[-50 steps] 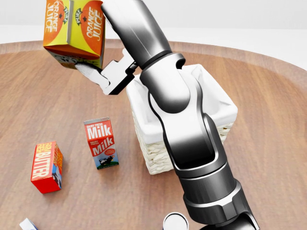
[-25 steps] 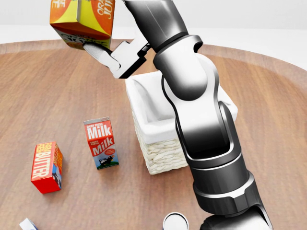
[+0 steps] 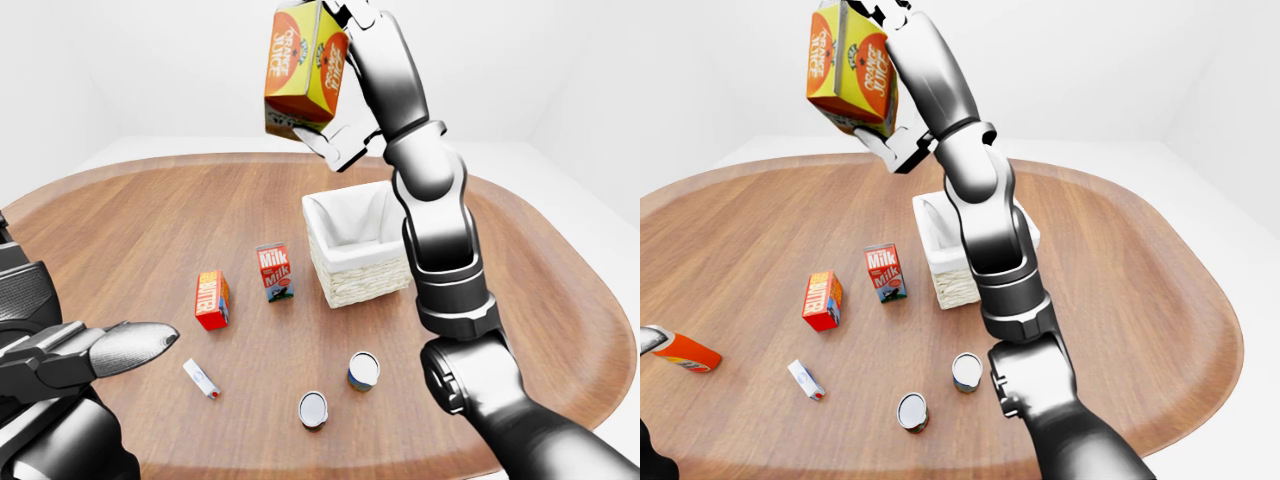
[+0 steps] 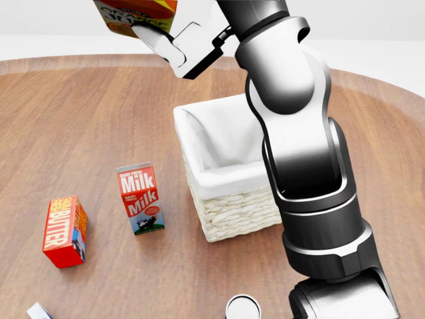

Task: Pick up the orange juice, and put it in the basket.

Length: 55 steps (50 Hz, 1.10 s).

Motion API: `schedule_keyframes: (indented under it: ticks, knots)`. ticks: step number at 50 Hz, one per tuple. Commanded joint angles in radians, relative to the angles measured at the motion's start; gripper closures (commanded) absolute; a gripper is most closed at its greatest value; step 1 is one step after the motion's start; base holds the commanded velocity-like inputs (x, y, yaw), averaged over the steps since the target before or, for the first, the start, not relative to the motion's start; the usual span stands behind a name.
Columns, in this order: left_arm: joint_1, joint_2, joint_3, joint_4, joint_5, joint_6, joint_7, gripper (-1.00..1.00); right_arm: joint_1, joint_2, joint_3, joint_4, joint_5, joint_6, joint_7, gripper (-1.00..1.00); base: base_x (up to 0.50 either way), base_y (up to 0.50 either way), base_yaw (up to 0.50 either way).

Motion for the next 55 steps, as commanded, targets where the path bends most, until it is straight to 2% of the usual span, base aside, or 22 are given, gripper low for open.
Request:
schedule_keyframes:
  ticks: [1, 31, 55]
  knots:
    - [0.004, 0.001, 0.005, 0.0, -0.015, 0.0, 0.007, -1.0, -0.014, -0.052, -0.037, -0.002, 0.023, 0.0, -0.035, 1.0, 0.0, 0.0, 0.0]
    - [0.013, 0.025, -0.002, 0.0, -0.056, 0.0, 0.046, -1.0, 0.043, -0.123, -0.071, 0.0, 0.069, 0.0, -0.062, 1.0, 0.0, 0.0, 0.0]
    - [0.013, 0.038, -0.001, 0.0, -0.08, 0.0, 0.067, -1.0, 0.061, -0.145, -0.08, 0.055, 0.104, 0.0, -0.096, 1.0, 0.0, 0.0, 0.0]
